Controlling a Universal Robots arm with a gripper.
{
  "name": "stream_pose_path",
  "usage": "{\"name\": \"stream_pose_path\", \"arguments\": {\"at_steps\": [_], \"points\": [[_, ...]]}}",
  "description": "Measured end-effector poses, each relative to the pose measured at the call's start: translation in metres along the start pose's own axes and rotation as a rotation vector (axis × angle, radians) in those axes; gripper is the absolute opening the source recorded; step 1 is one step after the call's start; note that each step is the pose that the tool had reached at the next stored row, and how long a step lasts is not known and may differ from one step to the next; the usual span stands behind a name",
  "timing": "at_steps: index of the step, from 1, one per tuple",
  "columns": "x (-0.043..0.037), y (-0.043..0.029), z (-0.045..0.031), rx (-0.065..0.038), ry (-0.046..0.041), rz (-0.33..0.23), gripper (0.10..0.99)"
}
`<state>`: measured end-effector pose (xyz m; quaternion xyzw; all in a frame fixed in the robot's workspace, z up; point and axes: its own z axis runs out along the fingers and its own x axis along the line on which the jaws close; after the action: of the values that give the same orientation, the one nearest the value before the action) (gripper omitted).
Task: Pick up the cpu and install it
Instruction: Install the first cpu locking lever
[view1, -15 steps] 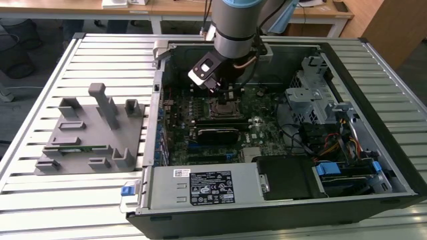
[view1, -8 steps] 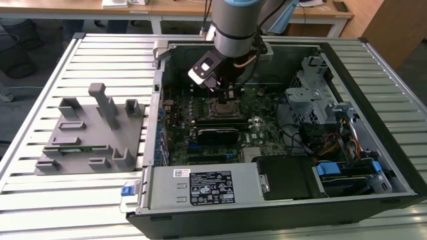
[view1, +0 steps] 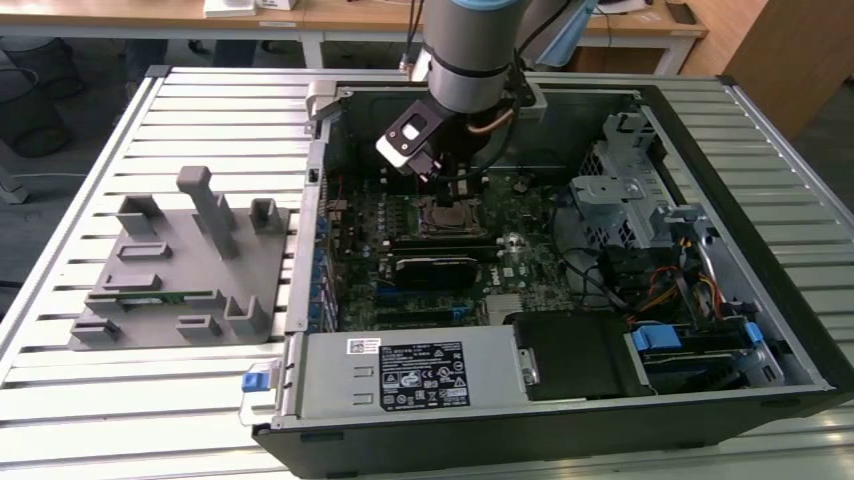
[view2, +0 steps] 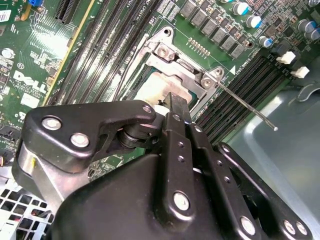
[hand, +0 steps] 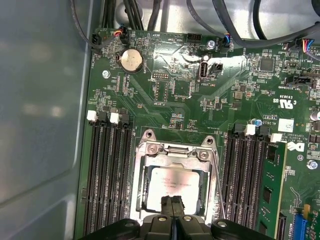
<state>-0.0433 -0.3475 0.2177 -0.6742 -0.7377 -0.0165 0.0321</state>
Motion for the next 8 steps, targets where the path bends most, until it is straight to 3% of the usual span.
{"name": "stream_pose_path", "arguments": {"at_steps": [8], "points": [[0.0001, 0.0000, -0.0013, 0.000, 0.0002, 0.000, 0.106]]}}
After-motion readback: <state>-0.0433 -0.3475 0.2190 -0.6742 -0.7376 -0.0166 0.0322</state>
